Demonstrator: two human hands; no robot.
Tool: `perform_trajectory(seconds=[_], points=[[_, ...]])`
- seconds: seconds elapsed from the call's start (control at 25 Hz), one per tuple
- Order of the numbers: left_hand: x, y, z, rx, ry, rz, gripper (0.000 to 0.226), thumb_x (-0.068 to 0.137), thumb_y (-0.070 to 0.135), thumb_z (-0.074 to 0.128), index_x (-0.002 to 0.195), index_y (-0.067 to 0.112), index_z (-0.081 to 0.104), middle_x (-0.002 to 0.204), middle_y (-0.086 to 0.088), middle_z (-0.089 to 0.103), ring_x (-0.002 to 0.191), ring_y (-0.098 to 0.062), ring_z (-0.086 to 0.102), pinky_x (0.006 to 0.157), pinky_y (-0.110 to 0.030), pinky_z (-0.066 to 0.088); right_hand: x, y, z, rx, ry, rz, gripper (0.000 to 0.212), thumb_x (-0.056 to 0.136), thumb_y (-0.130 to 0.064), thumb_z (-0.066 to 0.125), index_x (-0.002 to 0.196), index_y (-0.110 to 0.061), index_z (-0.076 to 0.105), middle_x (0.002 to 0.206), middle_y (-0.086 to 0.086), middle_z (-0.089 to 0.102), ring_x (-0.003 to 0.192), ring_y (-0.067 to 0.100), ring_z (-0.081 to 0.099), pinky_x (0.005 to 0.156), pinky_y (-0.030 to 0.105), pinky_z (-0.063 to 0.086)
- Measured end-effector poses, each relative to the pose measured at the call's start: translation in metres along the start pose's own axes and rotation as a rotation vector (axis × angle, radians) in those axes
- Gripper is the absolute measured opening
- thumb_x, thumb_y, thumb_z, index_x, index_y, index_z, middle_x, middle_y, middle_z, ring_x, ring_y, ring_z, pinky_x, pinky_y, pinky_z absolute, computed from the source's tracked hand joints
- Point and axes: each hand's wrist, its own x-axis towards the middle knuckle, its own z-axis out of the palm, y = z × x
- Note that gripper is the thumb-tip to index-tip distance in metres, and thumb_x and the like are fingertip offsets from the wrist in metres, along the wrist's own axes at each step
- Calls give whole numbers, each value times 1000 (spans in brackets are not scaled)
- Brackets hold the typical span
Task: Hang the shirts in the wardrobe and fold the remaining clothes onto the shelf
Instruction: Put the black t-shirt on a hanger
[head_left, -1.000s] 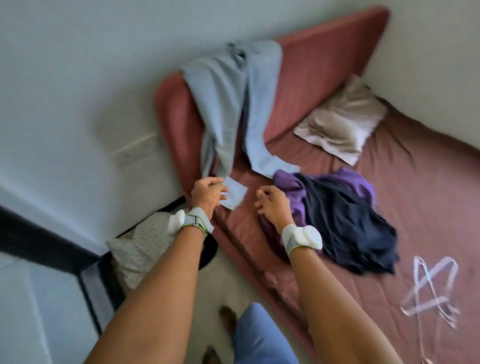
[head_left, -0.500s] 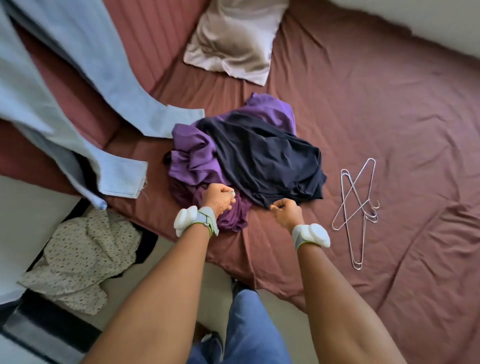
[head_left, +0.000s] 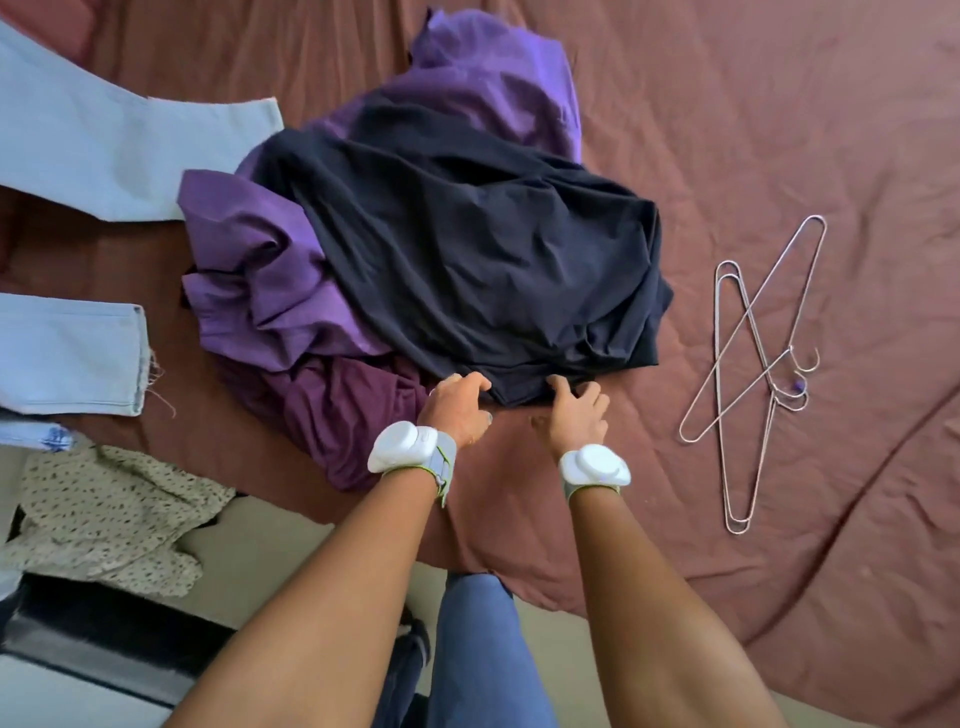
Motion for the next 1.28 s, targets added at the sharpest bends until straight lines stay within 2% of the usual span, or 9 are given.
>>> perform_trajectory(seconds=[0.2, 0.4, 0.64, 0.8, 0.88, 1.0, 1.12, 1.2, 1.28], points=[[7, -6, 0, 230, 101, 80, 60, 84, 19, 67, 137, 30, 43, 131, -2, 42, 123, -27, 39, 99, -40, 42, 10, -13, -1, -17, 233, -95, 16, 86, -15, 57, 102, -21, 58, 119, 6, 44, 112, 29, 36, 85, 40, 27], [-11, 8, -25, 248, 262, 88, 99, 71, 39, 79, 149, 41, 17, 153, 10, 20, 139, -22, 21, 106, -44, 32, -14, -55, -80, 784, 62, -425, 17, 93, -4, 48, 89, -20, 48, 73, -10, 46, 68, 7, 42, 74, 29, 36], [-38, 44, -118, 61, 488, 75, 35, 76, 46, 67, 105, 28, 60, 113, 1, 64, 119, -23, 52, 110, -59, 18, -91, -140, -223, 1450, -113, -699, 24, 98, 1, 41, 84, -16, 49, 59, -12, 52, 54, 1, 46, 55, 18, 43], [-80, 28, -186, -1, 610, 62, 24, 91, 41, 54, 97, 20, 61, 104, -14, 68, 111, -35, 57, 109, -48, 25, -147, -147, -309, 1726, 164, -764, 16, 96, -1, 45, 89, -11, 55, 67, -5, 57, 59, 7, 51, 58, 23, 47], [-114, 43, -225, -308, 623, 179, 20, 94, 30, 56, 93, 11, 63, 91, -15, 66, 96, -30, 60, 83, -36, 41, -157, -141, -332, 1657, 347, -666, 2, 93, -15, 55, 94, -15, 53, 76, -1, 55, 68, 11, 51, 65, 29, 49], [-188, 77, -263, -469, 633, 414, 15, 91, 16, 61, 77, 12, 65, 67, 1, 54, 75, -16, 49, 59, -25, 36, -195, -125, -333, 1128, 588, -599, 50, 70, -36, 68, 116, -25, 51, 107, 3, 59, 101, 23, 56, 96, 44, 47], [-246, 107, -268, -359, 473, 609, 6, 83, 18, 71, 87, 14, 73, 72, 4, 63, 71, -7, 54, 59, -14, 40, -234, -125, -311, 376, 561, -732, 80, 63, -34, 82, 134, -35, 45, 140, 2, 39, 133, 25, 27, 102, 38, 23], [-299, 113, -272, -88, 477, 705, 16, 74, 25, 78, 82, 12, 72, 72, 0, 64, 68, -9, 54, 59, -20, 40, -275, -125, -302, 47, 489, -768, 60, 68, -38, 80, 123, -38, 55, 124, -2, 52, 126, 25, 36, 102, 46, 25], [-335, 109, -282, 238, 584, 684, 34, 66, 26, 82, 94, 15, 68, 83, -2, 63, 76, -13, 55, 62, -23, 41, -303, -129, -308, 81, 513, -768, 23, 79, -26, 67, 101, -31, 65, 100, 2, 62, 111, 31, 52, 95, 46, 35]])
